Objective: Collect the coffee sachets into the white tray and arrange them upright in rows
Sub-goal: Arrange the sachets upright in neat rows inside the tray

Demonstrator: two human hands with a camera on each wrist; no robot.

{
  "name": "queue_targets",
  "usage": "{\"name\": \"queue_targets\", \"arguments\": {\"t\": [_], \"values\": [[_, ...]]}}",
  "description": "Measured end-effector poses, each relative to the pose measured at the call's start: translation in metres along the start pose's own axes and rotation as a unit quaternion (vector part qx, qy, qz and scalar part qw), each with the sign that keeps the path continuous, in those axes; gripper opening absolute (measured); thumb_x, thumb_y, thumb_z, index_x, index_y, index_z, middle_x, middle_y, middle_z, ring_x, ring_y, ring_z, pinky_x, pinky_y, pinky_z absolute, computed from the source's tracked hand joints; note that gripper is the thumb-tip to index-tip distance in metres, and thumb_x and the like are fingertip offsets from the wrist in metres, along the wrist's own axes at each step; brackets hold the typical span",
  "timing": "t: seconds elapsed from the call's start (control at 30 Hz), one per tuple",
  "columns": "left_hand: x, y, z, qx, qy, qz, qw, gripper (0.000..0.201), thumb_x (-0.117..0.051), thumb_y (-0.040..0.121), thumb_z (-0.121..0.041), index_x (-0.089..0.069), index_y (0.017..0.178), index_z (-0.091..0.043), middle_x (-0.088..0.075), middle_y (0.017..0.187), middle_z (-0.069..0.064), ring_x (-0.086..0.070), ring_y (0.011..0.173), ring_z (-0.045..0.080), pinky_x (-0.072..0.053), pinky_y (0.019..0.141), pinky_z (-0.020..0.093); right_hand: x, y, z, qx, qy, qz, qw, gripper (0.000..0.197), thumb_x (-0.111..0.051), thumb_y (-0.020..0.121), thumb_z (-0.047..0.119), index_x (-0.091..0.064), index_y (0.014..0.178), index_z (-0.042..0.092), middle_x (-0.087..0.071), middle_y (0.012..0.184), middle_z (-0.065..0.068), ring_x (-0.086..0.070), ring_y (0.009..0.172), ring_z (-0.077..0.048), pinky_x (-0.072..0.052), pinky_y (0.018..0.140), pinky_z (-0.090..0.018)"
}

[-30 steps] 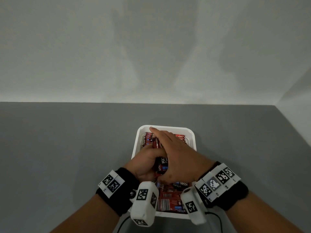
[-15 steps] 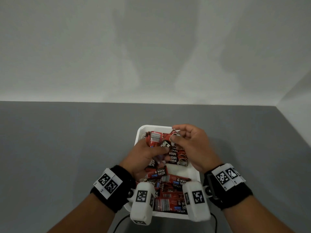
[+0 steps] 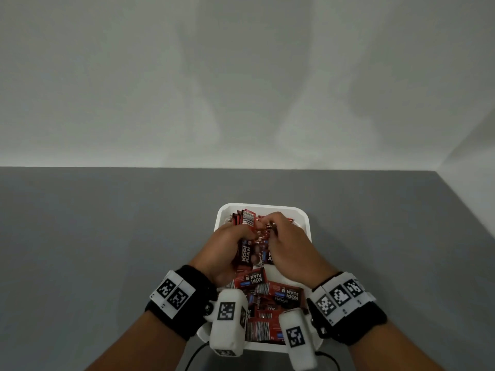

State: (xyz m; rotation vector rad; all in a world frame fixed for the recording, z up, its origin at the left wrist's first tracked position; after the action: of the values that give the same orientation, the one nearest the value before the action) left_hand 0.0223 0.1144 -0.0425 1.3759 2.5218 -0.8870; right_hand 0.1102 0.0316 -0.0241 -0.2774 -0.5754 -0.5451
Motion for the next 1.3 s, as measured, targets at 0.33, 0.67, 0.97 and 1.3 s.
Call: {"name": "queue_targets", "arguments": {"t": [0.33, 0.67, 0.97, 1.3], "values": [[0.001, -0.003, -0.011, -0.085, 0.218, 0.018, 0.972, 0.015, -0.062, 0.100, -0.014, -0.068, 0.104, -0.001, -0.067, 0.074, 0.009, -0.058, 0.057, 0.013, -0.044, 0.052, 0.026, 0.019, -0.001, -0.015, -0.152, 0.340, -0.044, 0.927, 0.033, -0.067, 0.095, 0.040, -0.068, 0.088, 0.008, -0.059, 0.064, -0.010, -0.042, 0.040, -0.011, -0.032, 0.041, -0.022], [0.012, -0.006, -0.024, -0.098, 0.225, 0.041, 0.969, 0.016, -0.074, 0.090, -0.006, -0.070, 0.105, -0.005, -0.073, 0.074, 0.003, -0.068, 0.062, 0.022, -0.056, 0.059, 0.041, 0.032, -0.008, -0.029, -0.146, 0.320, -0.079, 0.933, 0.012, -0.076, 0.079, -0.008, -0.067, 0.086, -0.005, -0.067, 0.075, -0.013, -0.058, 0.059, -0.017, -0.039, 0.046, -0.022], [0.029, 0.002, -0.022, -0.137, 0.205, -0.058, 0.967, 0.023, -0.069, 0.084, 0.009, -0.064, 0.105, -0.001, -0.067, 0.066, 0.001, -0.058, 0.055, 0.017, -0.050, 0.052, 0.031, 0.034, -0.012, -0.026, -0.098, 0.161, -0.113, 0.976, 0.035, -0.083, 0.075, 0.007, -0.069, 0.106, 0.018, -0.066, 0.087, -0.004, -0.062, 0.068, -0.007, -0.058, 0.067, -0.031], [-0.002, -0.001, -0.014, -0.117, 0.166, 0.002, 0.979, 0.012, -0.067, 0.086, 0.001, -0.071, 0.097, 0.004, -0.068, 0.076, 0.017, -0.059, 0.060, 0.019, -0.042, 0.052, 0.026, -0.011, -0.002, 0.003, 0.063, -0.158, -0.026, 0.985, 0.045, -0.067, 0.082, 0.011, -0.055, 0.123, 0.023, -0.062, 0.115, 0.006, -0.046, 0.107, -0.019, -0.044, 0.098, -0.040]]}}
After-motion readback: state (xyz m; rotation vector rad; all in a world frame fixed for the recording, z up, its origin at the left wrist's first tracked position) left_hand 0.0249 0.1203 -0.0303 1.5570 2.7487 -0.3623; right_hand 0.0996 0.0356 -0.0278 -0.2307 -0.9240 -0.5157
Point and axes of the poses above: each hand's wrist, its own y-axis towards the middle knuckle, its own x-axis out of the back of the hand, z = x × y, the point moved 7 cm from there along y, towards the middle knuckle
